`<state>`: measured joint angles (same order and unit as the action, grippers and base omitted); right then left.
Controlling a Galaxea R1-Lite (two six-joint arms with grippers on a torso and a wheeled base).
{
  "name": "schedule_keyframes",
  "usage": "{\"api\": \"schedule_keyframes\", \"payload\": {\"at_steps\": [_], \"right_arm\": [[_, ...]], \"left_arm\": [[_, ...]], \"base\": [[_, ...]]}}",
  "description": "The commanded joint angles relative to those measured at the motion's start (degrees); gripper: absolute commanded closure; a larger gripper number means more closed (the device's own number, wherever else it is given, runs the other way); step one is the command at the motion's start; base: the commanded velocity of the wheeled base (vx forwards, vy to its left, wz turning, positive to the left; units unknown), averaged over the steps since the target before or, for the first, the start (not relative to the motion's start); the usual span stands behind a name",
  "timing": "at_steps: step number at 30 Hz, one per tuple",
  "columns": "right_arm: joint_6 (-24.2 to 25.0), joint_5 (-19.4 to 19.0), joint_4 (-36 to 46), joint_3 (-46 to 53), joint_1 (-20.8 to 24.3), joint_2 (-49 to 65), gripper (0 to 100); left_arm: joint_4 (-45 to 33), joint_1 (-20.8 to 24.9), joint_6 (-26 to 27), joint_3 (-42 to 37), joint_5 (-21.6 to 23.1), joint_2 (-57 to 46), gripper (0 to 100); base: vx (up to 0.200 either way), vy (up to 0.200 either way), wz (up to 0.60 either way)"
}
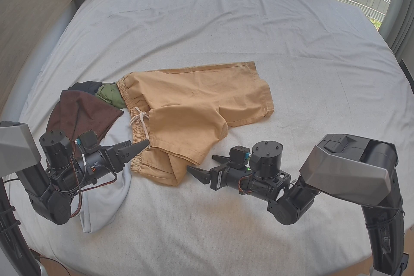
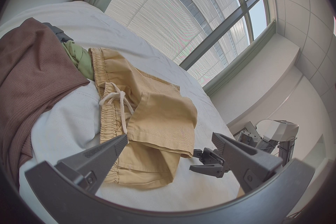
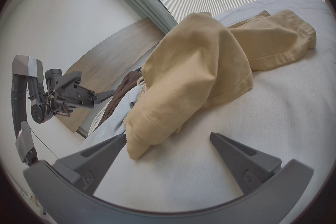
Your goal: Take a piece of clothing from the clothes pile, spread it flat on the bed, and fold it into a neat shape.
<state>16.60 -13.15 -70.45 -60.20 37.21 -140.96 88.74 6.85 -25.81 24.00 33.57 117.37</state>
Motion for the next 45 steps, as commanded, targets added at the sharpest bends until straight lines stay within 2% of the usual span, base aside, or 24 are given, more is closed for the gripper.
{"api": "schedule_keyframes", "payload": {"at_steps": [1, 7, 8, 22, 29, 39, 45], "right_arm": [[0.0, 0.1, 0.2, -1.9, -0.6, -1.2, 0], [-0.1, 0.1, 0.9, -2.6, -0.9, -1.5, 0], [-0.1, 0.1, 1.0, -2.7, -1.0, -1.5, 100], [-0.1, 0.2, 0.4, -2.3, -0.7, -0.8, 100], [-0.5, 0.4, 0.2, 4.8, -1.2, 5.2, 100], [-1.3, 0.4, 0.8, 10.6, -4.4, 9.7, 100], [-3.0, 0.4, 0.8, 14.8, -8.3, 12.3, 100]], "left_arm": [[0.0, -0.1, 0.0, 0.0, 0.0, 0.0, 0], [0.0, -0.1, 0.0, 0.0, 0.0, -0.2, 0], [0.0, -0.1, -0.1, 0.0, 0.0, -0.2, 0], [0.0, -0.1, 0.0, 0.0, 0.0, 0.0, 0], [0.0, 0.1, 0.0, 0.1, 0.0, 0.0, 0], [0.0, 0.0, -0.1, 0.1, 0.0, -0.2, 0], [0.0, 0.1, -0.1, 0.3, 0.0, -0.2, 0]], "base": [[0.0, 0.0, 0.0], [0.0, 0.0, 0.0], [0.0, 0.0, 0.0], [0.0, 0.0, 0.0], [0.0, 0.0, 0.0], [0.0, 0.0, 0.0], [0.0, 0.0, 0.0]]}}
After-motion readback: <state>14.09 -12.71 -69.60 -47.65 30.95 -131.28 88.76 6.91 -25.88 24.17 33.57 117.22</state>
